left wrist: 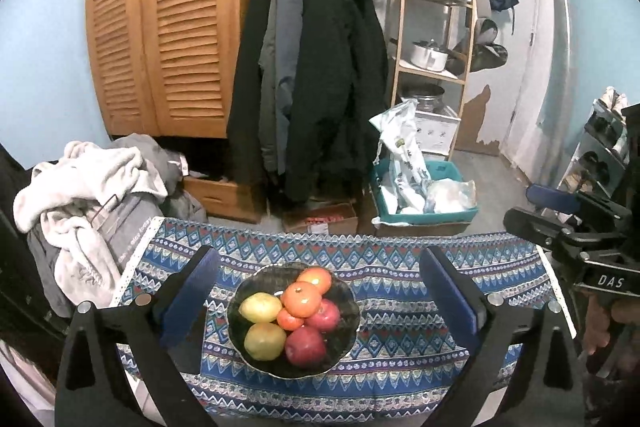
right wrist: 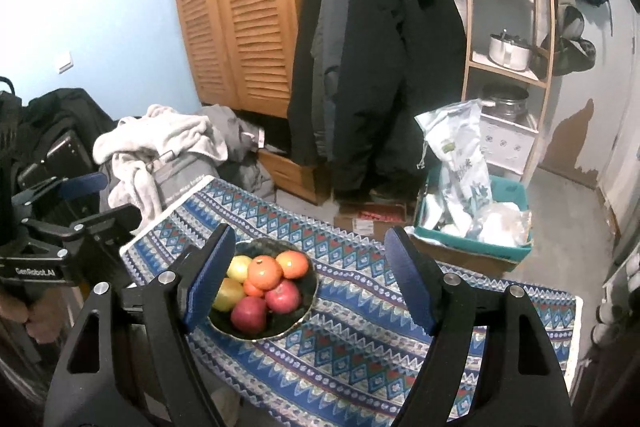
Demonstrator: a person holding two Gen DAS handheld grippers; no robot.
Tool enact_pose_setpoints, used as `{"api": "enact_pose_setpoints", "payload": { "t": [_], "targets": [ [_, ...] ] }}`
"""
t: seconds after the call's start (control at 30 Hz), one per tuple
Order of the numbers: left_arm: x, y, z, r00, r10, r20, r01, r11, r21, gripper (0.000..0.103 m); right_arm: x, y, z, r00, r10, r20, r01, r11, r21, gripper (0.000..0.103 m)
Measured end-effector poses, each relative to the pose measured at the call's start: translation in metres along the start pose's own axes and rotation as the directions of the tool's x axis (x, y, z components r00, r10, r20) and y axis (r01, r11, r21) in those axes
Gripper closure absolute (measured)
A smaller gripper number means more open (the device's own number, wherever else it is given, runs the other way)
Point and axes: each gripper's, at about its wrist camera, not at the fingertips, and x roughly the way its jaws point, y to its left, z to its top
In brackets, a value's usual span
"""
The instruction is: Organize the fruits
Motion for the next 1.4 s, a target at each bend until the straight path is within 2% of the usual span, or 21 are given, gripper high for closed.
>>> {"api": "enact_pose_setpoints", "payload": {
  "t": [0.53,1.4],
  "targets": [
    [-0.009,-0.015,0.003,1.000,0.013,0.022,-0.013,1.000,0.022,0.002,-0.006,-0.006,-0.003,1.000,0.003,-0.005,-0.003,1.000,0.004,0.026],
    [-0.012,-0.017,0.001,1.000,0.012,0.029,-0.013,0.999,0.029,0.002,-0.006,-0.008,-0.009,1.000,0.000,-0.014,0.000,1.000,0.000,0.026]
  ]
}}
